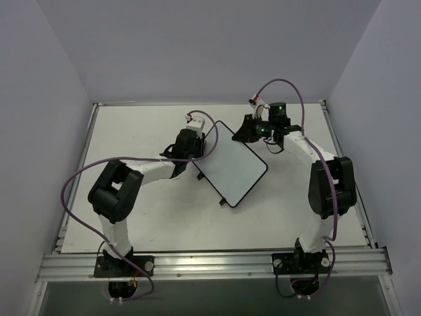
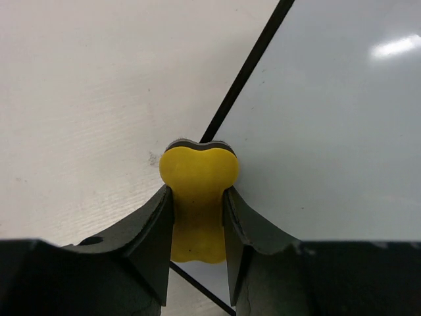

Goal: Erase the whiteboard

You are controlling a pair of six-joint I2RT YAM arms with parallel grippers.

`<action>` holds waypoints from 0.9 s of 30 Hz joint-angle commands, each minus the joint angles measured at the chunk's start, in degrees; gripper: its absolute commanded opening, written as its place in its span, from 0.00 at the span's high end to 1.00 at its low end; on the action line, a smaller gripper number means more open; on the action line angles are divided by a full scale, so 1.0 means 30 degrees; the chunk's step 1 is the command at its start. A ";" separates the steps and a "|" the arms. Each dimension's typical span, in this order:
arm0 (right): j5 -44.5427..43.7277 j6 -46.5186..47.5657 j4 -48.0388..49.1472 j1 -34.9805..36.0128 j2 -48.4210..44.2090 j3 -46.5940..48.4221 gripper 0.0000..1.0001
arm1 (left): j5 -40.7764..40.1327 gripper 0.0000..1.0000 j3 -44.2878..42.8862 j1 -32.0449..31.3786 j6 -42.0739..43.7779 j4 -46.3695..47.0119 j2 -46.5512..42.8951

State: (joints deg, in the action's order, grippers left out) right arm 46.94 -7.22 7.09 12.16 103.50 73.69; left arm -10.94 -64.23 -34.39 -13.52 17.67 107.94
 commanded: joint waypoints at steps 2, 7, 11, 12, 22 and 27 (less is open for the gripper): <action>0.1229 0.0650 -0.0196 0.0516 -0.0956 -0.0072 1.00 | 0.0305 0.98 0.0871 -0.0196 -0.0152 -0.0648 -0.0353; 0.1142 0.0650 -0.0197 0.0516 -0.0986 -0.0100 1.00 | 0.0278 0.98 0.1486 -0.0460 -0.0123 -0.0441 -0.2081; 0.0995 0.0562 -0.0080 0.0545 -0.0927 -0.0218 1.00 | 0.0102 0.98 0.1867 -0.0518 -0.0181 -0.0557 -0.3429; 0.0995 0.0562 -0.0050 0.0516 -0.0956 -0.0276 1.00 | 0.0073 0.98 0.1868 -0.0518 -0.0181 -0.0645 -0.3895; 0.0761 0.0152 0.0243 0.0516 -0.0927 -0.0365 0.98 | -0.1654 0.98 0.1519 -0.0548 -0.1439 -0.1903 -0.5833; 0.0468 0.0064 0.0214 0.0545 -0.0986 -0.0481 0.63 | -0.2592 0.98 0.1136 -0.0139 -0.2201 -0.3135 -0.6389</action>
State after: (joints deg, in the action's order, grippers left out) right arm 47.53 -7.49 7.84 12.51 103.15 73.10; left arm -15.53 -58.22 -35.86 -17.69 11.40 91.13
